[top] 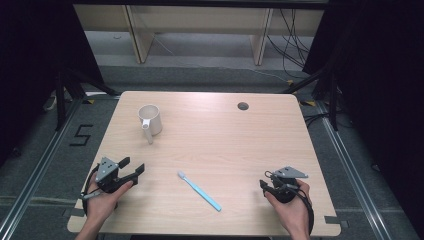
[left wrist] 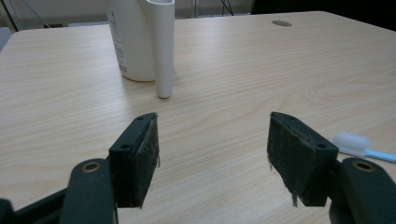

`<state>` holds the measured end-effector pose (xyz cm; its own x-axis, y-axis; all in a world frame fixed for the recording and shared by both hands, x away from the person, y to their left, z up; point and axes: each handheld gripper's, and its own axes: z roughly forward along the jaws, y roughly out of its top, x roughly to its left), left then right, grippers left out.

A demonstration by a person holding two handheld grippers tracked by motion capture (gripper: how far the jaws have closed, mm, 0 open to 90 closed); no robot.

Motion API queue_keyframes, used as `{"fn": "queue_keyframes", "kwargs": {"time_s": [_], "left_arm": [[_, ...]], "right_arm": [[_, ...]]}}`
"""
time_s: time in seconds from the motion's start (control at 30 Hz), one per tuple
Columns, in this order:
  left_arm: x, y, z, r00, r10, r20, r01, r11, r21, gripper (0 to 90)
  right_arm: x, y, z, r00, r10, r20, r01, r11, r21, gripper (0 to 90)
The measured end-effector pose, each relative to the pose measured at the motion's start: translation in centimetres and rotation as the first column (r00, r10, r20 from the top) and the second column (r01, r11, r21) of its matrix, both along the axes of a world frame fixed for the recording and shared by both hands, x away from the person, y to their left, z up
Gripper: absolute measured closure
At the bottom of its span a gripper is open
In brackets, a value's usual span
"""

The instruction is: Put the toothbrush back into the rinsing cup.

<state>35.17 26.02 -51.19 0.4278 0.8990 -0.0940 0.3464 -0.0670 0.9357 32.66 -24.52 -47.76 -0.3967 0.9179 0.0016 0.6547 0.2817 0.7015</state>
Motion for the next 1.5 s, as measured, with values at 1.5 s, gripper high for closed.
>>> {"fn": "queue_keyframes", "kwargs": {"time_s": [1.5], "left_arm": [[-0.2,-1.6,0.2,0.9975,-0.071,0.0,0.071,0.9973,0.018,34.0]], "right_arm": [[1.6,4.3,1.9,0.9034,0.115,-0.413,-0.184,0.9742,-0.131,62.0]]}}
